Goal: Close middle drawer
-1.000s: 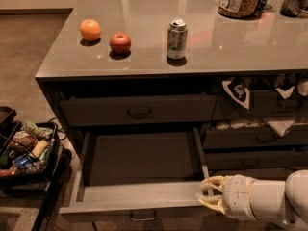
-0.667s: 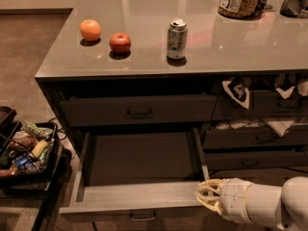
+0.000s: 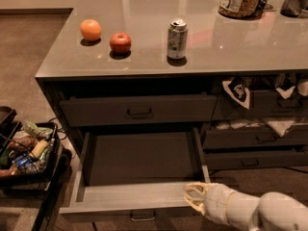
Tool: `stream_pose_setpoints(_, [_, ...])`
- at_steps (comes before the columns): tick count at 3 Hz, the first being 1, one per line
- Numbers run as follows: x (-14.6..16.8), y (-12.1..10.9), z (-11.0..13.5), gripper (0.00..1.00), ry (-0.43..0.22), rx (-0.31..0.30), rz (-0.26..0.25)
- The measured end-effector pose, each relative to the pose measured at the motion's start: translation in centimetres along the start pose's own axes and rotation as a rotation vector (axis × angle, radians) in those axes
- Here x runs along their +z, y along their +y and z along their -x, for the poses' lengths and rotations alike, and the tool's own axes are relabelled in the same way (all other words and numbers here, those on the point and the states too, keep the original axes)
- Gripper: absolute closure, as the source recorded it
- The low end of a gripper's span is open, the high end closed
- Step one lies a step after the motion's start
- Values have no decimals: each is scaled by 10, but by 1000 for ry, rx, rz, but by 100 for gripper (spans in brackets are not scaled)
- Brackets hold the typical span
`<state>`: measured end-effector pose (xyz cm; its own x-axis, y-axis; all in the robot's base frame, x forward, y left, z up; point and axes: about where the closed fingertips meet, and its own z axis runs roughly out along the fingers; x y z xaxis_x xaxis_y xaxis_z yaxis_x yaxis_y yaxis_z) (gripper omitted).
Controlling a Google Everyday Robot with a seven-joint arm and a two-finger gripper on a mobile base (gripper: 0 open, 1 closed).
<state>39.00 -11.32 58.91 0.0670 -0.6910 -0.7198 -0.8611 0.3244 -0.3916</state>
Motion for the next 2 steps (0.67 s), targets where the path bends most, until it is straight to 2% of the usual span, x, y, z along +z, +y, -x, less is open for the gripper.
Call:
stream_pose_setpoints(1, [24, 4, -10, 100, -7, -4, -25])
stream_pose_setpoints(2, [46, 11, -25, 100, 22, 7, -12])
